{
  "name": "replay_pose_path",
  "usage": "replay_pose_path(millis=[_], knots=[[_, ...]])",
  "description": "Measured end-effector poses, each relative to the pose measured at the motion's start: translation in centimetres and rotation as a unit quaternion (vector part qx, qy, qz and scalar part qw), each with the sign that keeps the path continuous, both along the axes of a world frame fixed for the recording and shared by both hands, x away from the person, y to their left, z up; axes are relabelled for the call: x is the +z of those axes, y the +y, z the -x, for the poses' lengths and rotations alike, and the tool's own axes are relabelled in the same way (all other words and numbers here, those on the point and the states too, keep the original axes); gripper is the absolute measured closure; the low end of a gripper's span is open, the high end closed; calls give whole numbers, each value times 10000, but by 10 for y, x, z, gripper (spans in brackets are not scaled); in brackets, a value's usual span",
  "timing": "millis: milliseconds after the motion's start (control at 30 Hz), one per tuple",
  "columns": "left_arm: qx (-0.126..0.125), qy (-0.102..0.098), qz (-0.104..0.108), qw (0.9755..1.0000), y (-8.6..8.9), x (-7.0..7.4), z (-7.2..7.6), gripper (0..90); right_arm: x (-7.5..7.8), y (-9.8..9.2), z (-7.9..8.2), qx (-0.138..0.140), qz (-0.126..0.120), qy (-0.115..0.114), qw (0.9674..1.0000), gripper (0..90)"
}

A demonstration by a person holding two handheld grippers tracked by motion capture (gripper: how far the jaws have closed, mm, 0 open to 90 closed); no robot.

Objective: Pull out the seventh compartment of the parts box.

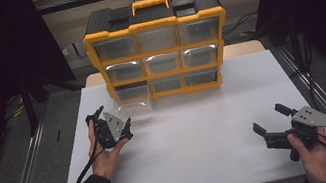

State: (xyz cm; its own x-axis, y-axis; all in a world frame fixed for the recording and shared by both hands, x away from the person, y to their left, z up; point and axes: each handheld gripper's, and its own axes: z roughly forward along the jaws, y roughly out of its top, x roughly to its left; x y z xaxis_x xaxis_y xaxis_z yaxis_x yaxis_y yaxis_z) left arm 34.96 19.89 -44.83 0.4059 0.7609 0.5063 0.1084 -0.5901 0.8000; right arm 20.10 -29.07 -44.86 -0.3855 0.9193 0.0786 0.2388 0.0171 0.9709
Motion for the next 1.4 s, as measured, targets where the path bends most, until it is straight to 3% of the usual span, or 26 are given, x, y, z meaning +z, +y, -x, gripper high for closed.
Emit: replay_pose_path(millis=[133, 233, 267, 333, 400, 433, 500, 533, 567, 667, 733, 767, 800, 900, 933, 967, 1033, 1100, 1200, 1233, 1267, 1333, 1367, 1400], knots=[[43, 519, 633, 9966, 3, 3, -1, 36, 0, 0, 0, -7, 2, -7, 10000, 2], [54, 719, 876, 9935, 4, 4, -2, 37, 0, 0, 0, -3, 4, -2, 10000, 2], [21, 845, 1035, 9910, 5, 5, -2, 39, 0, 0, 0, 1, 5, -1, 10000, 2], [80, 1085, 1453, 9834, 6, 6, -1, 42, 0, 0, 0, 4, 9, 0, 10000, 2], [100, 1248, 1727, 9770, 7, 7, 1, 49, 0, 0, 0, -3, -4, 4, 10000, 2], [126, 1257, 1844, 9747, 7, 7, 1, 54, 0, 0, 1, 24, 2, 14, 10000, 3], [145, 1284, 1826, 9747, 9, 7, 4, 57, 0, 0, 1, 43, -1, 13, 10000, 3], [122, 1374, 1948, 9711, 11, 7, 5, 58, 0, 0, 1, 41, 1, 12, 10000, 3], [124, 1363, 2055, 9690, 12, 8, 7, 58, 0, 0, 1, 50, 9, 7, 10000, 3], [-37, 1167, 1899, 9748, 12, 9, 14, 48, 0, 0, 1, 62, 9, 2, 10000, 3], [-250, 976, 1710, 9801, 12, 7, 18, 39, 0, 0, 1, 47, -2, 1, 10000, 3], [-235, 827, 1769, 9805, 12, 5, 21, 57, 0, 0, 1, 47, 2, -5, 10000, 3], [-181, 754, 1863, 9794, 13, 4, 24, 58, 0, 0, 1, 48, -14, 3, 10000, 3], [-190, 856, 2188, 9718, 22, 5, 30, 54, 0, 0, 1, 50, -11, 3, 10000, 3], [-168, 867, 2247, 9704, 25, 4, 32, 54, 0, 0, 1, 41, -7, -2, 10000, 3], [-89, 876, 2156, 9725, 28, 4, 34, 52, 0, 0, 1, 62, -1, 3, 10000, 3], [-77, 919, 2350, 9676, 33, 4, 37, 48, 0, 1, 1, 58, 3, 9, 10000, 3], [-117, 913, 2405, 9663, 39, 5, 39, 47, 0, 1, 1, 59, 0, 9, 10000, 3], [-103, 893, 2572, 9622, 44, 4, 45, 46, 0, 1, 1, 55, 1, 13, 10000, 4], [-108, 913, 2477, 9645, 48, 5, 47, 45, 0, 1, 1, 56, 2, 14, 10000, 3], [-109, 914, 2508, 9636, 49, 5, 48, 45, 0, 1, 1, 57, -1, 16, 10000, 4], [-130, 888, 2493, 9643, 51, 5, 52, 45, 0, 1, 1, 60, 0, 20, 10000, 4], [-117, 866, 2435, 9659, 53, 6, 54, 45, 0, 0, 1, 57, -2, 21, 10000, 4], [-145, 875, 2449, 9655, 53, 6, 57, 45, 0, 0, 1, 54, 4, 17, 10000, 4]])
